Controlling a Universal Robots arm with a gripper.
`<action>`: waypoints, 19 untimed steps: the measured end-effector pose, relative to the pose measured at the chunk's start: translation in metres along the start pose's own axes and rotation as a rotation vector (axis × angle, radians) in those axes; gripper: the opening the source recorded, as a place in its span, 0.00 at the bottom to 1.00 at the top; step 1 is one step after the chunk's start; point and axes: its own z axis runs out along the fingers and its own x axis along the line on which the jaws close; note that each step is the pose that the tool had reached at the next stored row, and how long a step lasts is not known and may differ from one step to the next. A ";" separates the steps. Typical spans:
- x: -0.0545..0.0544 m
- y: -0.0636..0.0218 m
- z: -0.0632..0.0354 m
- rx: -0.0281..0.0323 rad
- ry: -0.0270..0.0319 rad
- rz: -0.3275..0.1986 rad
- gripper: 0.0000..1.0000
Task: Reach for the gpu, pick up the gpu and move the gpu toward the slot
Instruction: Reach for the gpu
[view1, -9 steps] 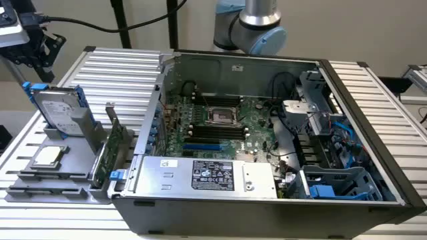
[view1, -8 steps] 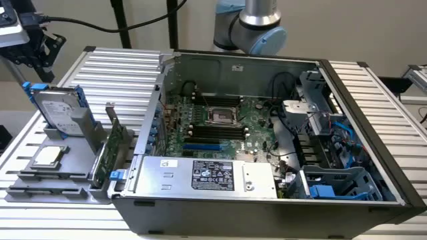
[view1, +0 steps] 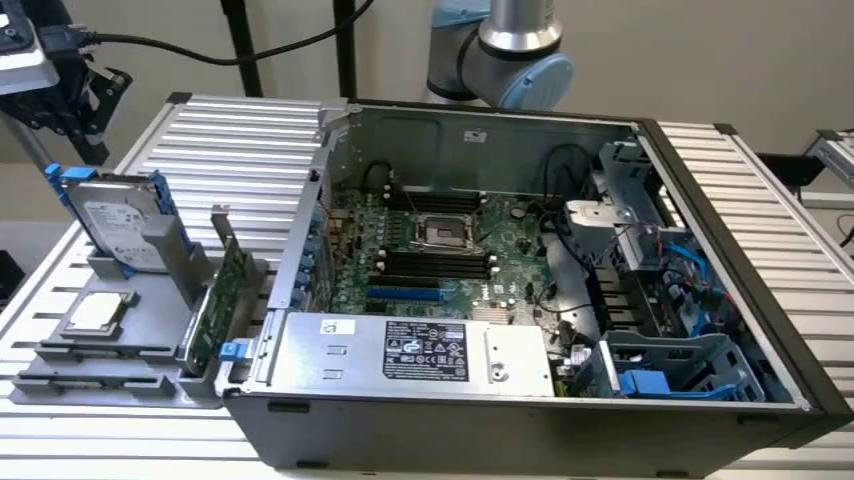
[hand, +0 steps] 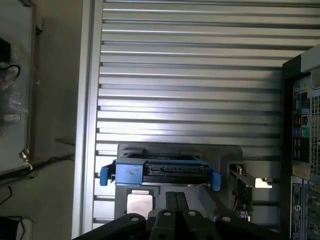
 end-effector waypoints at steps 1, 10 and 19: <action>0.000 0.0000 0.0000 0.0000 0.0000 0.000 0.11; -0.004 -0.0121 -0.0005 0.0005 0.0016 0.000 0.11; -0.022 -0.0442 -0.0011 0.0004 0.0028 0.000 0.11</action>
